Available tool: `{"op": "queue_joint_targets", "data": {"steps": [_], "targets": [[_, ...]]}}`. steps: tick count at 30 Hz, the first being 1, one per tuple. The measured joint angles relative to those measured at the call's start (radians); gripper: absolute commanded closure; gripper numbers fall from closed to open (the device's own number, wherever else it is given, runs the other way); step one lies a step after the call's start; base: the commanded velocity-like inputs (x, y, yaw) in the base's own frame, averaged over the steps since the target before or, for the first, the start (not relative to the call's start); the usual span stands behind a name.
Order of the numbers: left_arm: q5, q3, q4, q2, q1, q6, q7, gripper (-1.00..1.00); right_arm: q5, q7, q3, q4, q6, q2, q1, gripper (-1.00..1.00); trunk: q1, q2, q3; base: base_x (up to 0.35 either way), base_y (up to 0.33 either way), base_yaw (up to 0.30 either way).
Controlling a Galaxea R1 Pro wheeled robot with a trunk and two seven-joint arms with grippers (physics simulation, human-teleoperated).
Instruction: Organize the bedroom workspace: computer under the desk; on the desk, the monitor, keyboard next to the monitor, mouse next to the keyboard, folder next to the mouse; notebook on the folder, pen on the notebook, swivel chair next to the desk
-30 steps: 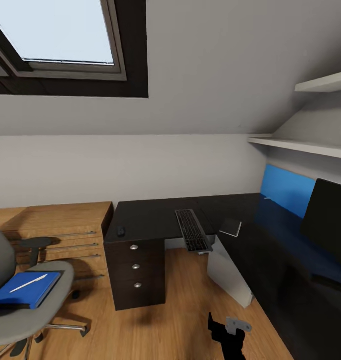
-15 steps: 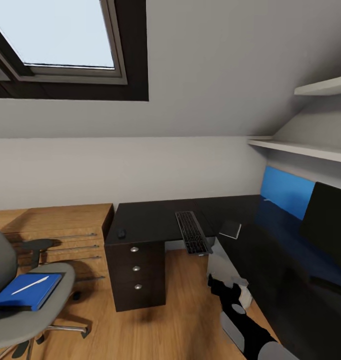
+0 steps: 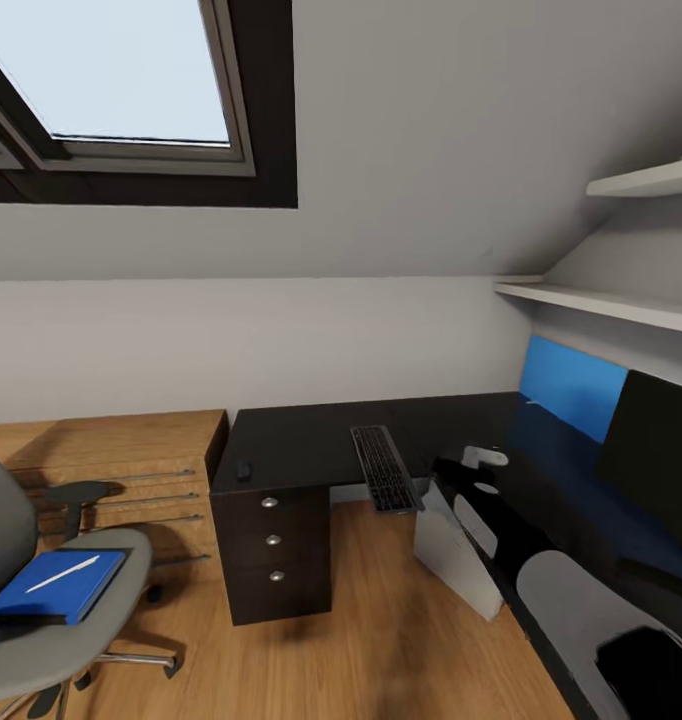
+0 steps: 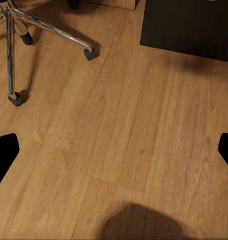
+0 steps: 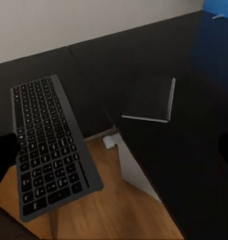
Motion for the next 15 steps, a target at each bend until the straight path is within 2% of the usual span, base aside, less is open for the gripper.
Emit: {"op": "queue_joint_targets", "data": {"steps": [3, 4, 5, 6, 7, 8, 9, 10, 12, 15], "targets": [[-0.001, -0.001, -0.010, -0.019, 0.000, 0.003, 0.001, -1.00, -0.002, -0.001, -0.002, 0.001, 0.003, -0.015, -0.018, -1.00, -0.011, 0.021, 0.009, 0.000, 0.000, 0.000], [0.000, 0.002, -0.105, -0.026, 0.001, 0.065, 0.006, -1.00, -0.007, -0.003, -0.009, 0.000, 0.032, -0.046, -0.041, -1.00, -0.015, 0.028, 0.013, 0.000, 0.000, 0.000], [-0.008, 0.000, -0.222, -0.026, 0.000, 0.098, 0.011, -1.00, -0.010, -0.003, -0.013, 0.000, 0.047, -0.053, -0.044, -1.00, -0.019, 0.035, 0.016, 0.000, 0.000, 0.000], [-0.007, 0.002, -0.268, -0.025, 0.000, 0.134, 0.018, -1.00, -0.012, -0.003, -0.018, 0.000, 0.063, -0.056, -0.046, -1.00, -0.023, 0.042, 0.019, 0.000, 0.000, 0.000], [-0.009, 0.003, -0.361, -0.022, 0.000, 0.221, 0.040, -1.00, -0.013, -0.003, -0.026, 0.000, 0.098, -0.060, -0.048, -1.00, -0.027, 0.049, 0.022, 0.000, 0.000, 0.000], [0.005, 0.019, -0.534, -0.004, 0.000, 0.537, 0.203, -1.00, -0.012, -0.003, -0.038, 0.000, 0.193, -0.065, -0.052, -1.00, -0.031, 0.056, 0.025, 0.000, 0.000, 0.000], [0.007, 0.025, -0.751, -0.004, 0.000, 0.681, 0.228, -1.00, -0.011, -0.003, -0.039, 0.000, 0.201, -0.066, -0.052, -1.00, -0.035, 0.063, 0.028, 0.000, 0.000, 0.000], [0.005, 0.042, -0.961, -0.005, 0.000, 0.751, 0.259, -1.00, -0.010, -0.003, -0.038, 0.000, 0.208, -0.066, -0.053, -1.00, -0.038, 0.070, 0.032, 0.000, 0.000, 0.000], [0.007, 0.090, -1.085, -0.006, 0.000, 0.863, 0.305, -1.00, -0.010, -0.002, -0.038, -0.001, 0.226, -0.069, -0.053, -1.00, -0.039, 0.070, 0.032, 0.000, 0.000, 0.000], [0.008, 0.101, -1.069, -0.007, 0.000, 0.878, 0.315, -1.00, -0.009, -0.002, -0.037, -0.001, 0.229, -0.070, -0.052, -1.00, -0.039, 0.071, 0.031, 0.000, 0.000, 0.000]]}}
